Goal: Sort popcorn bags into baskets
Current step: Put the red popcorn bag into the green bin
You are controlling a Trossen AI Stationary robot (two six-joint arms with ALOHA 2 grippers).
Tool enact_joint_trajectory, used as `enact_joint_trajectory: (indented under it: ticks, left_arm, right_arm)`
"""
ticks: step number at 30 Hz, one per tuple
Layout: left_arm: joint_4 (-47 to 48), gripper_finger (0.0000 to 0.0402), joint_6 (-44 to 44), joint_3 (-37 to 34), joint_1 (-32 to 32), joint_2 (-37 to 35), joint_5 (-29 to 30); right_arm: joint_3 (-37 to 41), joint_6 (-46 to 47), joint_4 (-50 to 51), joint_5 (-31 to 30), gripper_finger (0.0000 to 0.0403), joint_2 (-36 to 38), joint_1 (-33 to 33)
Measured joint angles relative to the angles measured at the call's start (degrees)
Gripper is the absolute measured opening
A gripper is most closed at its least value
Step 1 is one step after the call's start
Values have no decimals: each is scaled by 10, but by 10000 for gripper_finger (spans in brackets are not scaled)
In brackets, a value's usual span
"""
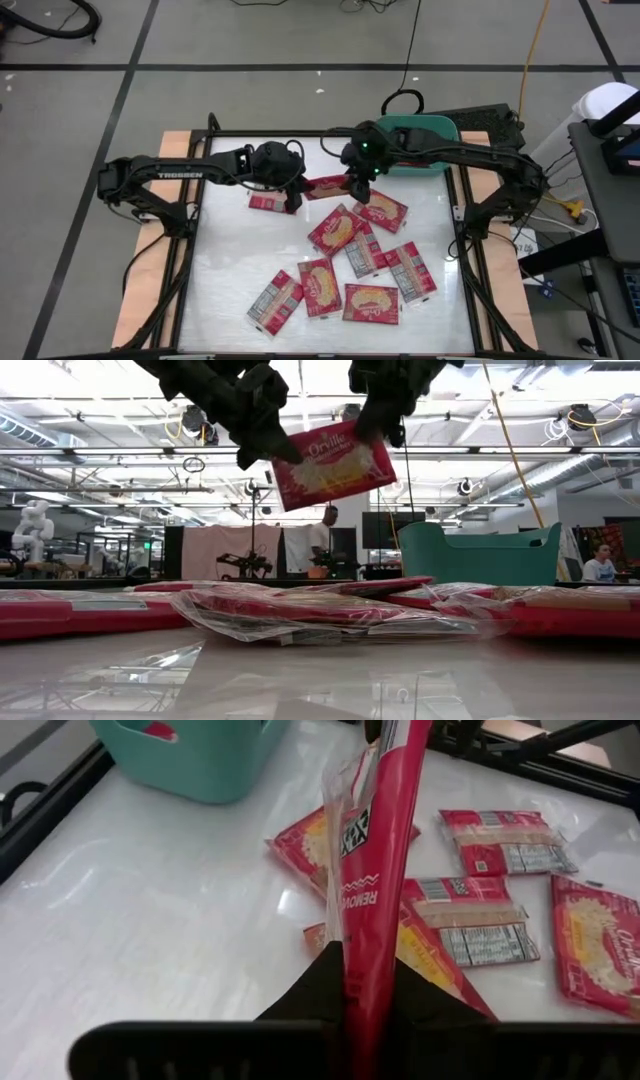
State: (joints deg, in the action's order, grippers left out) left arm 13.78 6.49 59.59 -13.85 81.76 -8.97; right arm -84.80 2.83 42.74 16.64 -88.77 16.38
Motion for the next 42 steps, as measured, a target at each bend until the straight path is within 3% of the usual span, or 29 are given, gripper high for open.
enact_joint_trajectory:
  ticks: [9,12,17,23,28,36,42]
  left_arm:
    - [-2,35,3,0,0,0,0]
    - [-5,59,2,0,1,0,4]
    - [-6,115,-1,0,10,-6,61]
    - [-1,191,10,0,9,-14,112]
    - [3,226,41,1,-3,-17,116]
    - [31,215,87,0,-15,-23,116]
    - [28,184,79,0,-23,-24,116]
  right_arm:
    - [6,-24,-13,0,11,0,4]
    - [6,-28,-11,0,19,1,4]
    - [6,-39,7,0,21,16,13]
    - [6,-54,65,-1,8,54,52]
    - [6,-50,102,-2,15,95,102]
    - [-7,-48,133,3,12,161,194]
    - [-49,-70,181,65,14,155,280]
